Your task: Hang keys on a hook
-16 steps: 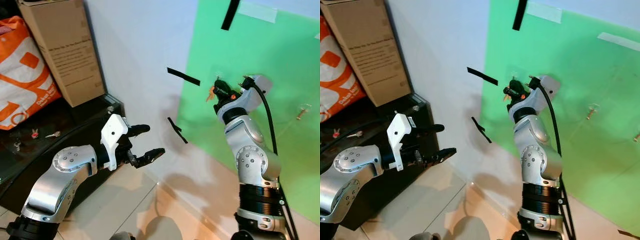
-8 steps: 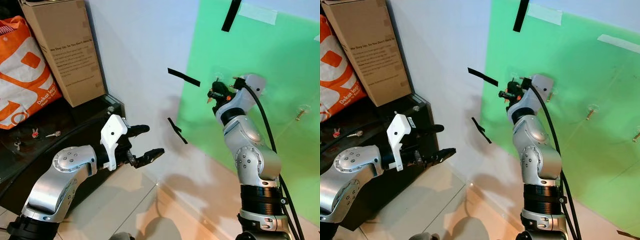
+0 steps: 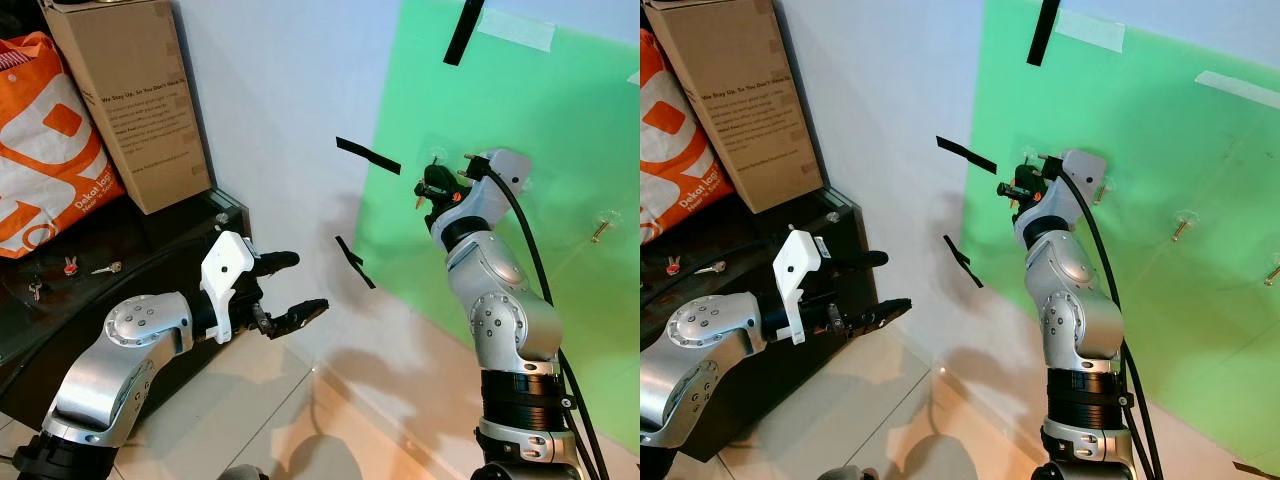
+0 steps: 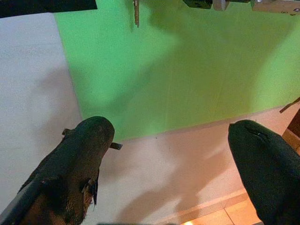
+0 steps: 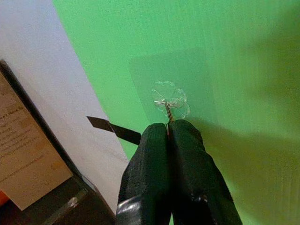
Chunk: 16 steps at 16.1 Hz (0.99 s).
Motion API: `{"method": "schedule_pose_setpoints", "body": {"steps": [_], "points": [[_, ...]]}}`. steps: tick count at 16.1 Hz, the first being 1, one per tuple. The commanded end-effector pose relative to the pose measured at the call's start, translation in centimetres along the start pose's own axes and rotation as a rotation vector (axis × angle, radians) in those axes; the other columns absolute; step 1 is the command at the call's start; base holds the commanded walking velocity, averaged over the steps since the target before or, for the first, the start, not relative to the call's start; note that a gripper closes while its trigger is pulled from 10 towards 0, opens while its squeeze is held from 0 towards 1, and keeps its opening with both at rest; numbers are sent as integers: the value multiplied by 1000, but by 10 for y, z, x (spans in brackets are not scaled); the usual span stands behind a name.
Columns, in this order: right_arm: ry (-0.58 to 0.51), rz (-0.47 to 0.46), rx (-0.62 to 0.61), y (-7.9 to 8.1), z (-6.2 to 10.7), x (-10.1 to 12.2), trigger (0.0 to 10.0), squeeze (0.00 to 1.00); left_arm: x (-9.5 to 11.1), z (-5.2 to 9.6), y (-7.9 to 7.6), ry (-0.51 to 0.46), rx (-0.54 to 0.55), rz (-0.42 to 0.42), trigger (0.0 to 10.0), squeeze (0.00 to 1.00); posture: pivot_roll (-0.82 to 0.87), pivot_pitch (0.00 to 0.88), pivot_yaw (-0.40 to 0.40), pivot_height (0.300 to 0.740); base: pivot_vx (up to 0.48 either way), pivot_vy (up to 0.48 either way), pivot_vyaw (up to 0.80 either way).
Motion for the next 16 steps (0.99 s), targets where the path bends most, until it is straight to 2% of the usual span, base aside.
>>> {"method": "schedule_pose_setpoints", "body": {"steps": [1, 4, 6, 7, 13, 16], "points": [[71, -8, -49, -10, 2, -14, 10000, 0, -1, 0, 0, 12, -4, -11, 10000, 0, 4, 0, -33, 740, 0, 0, 0], [70, -10, -47, -10, 1, -14, 10000, 0, -1, 0, 0, 11, -3, -12, 10000, 0, 6, 0, -33, 740, 0, 0, 0], [-26, -171, 47, 1, 2, 3, 10000, 0, 0, 0, 0, 10, -2, -13, 10000, 0, 5, 0, -33, 740, 0, 0, 0], [-50, -201, 72, 3, 3, 8, 10000, 0, 1, 0, 1, 9, -1, -13, 10000, 0, 5, 0, -33, 740, 0, 0, 0], [-43, -237, 128, -4, 9, 12, 10000, 0, 2, -2, 1, 4, 1, -14, 10000, 0, 4, 0, -34, 740, 0, 0, 0], [-24, -237, 81, -13, 9, 10, 10000, 0, 3, -2, 1, 2, 2, -13, 10000, 0, 3, 0, -34, 740, 0, 0, 0]]}}
Point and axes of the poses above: a point about 5 cm out from each wrist's last joint towards the gripper, its own z axis pointing back from the gripper into the wrist, its own x axis along the axis of the wrist's last joint, y = z × x, the point moved 1 cm from there along -z, pointing out of the wrist towards the gripper, and after that the axes turned 6 degrees about -z, right-handed, at the moved point
